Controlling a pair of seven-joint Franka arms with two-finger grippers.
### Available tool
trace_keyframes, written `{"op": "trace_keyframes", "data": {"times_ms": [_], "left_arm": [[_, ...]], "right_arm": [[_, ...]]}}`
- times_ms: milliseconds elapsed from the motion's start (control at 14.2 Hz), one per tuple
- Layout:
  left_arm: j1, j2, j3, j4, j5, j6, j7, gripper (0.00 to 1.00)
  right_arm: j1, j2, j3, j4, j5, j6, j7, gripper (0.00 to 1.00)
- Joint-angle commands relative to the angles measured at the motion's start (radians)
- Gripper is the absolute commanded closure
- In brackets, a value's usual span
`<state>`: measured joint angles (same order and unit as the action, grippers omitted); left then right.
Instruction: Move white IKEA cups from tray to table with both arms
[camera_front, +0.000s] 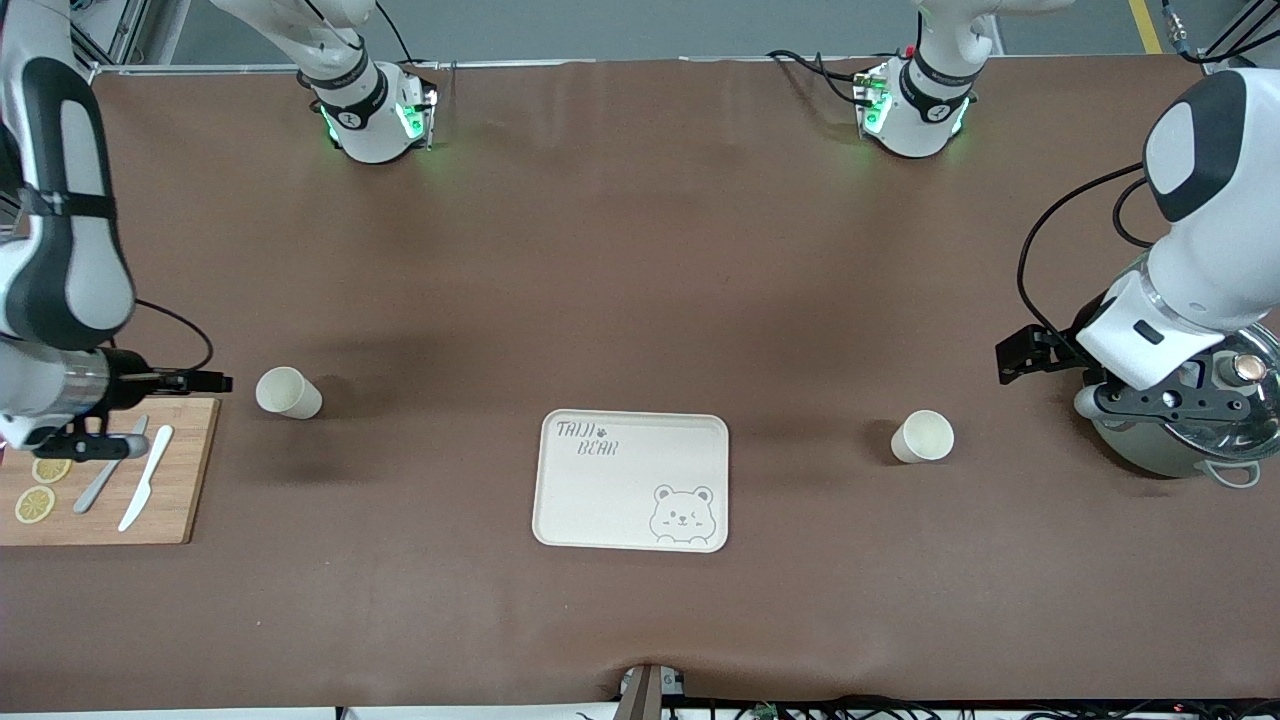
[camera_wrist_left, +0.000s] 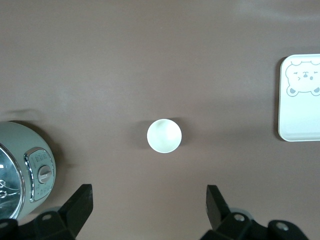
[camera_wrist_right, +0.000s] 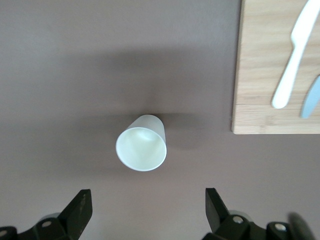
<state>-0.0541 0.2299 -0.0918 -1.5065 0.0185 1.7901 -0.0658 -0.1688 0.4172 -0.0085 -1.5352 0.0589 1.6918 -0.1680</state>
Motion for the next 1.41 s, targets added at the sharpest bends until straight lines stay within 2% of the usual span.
{"op": "trace_keyframes", "data": {"times_ms": [0,141,282,565,776,1129,1341], "left_arm": [[0.011,-0.004,-0.008,0.014,0.009,-0.024,0.006,0.00],[0.014,-0.003,-0.005,0.012,0.009,-0.024,0.008,0.00],[0.014,-0.004,-0.005,0.014,0.009,-0.024,0.008,0.00],[0.014,-0.004,-0.003,0.014,0.009,-0.031,0.008,0.00],[0.013,-0.004,-0.003,0.012,0.009,-0.035,0.008,0.00],[0.014,-0.003,-0.002,0.012,0.009,-0.035,0.008,0.00],[0.014,-0.003,-0.002,0.012,0.009,-0.035,0.006,0.00]], "right_arm": [[0.000,0.037,0.016,0.153,0.001,-0.107,-0.001,0.00],[0.028,0.032,0.018,0.220,-0.016,-0.135,0.001,0.00],[0.052,0.016,0.021,0.234,-0.030,-0.149,0.001,0.00],[0.167,-0.073,0.019,0.234,-0.151,-0.158,0.034,0.00],[0.172,-0.119,0.022,0.233,-0.140,-0.230,0.162,0.00],[0.166,-0.185,0.025,0.216,-0.136,-0.233,0.154,0.00],[0.164,-0.256,0.025,0.158,-0.113,-0.231,0.144,0.00]]}}
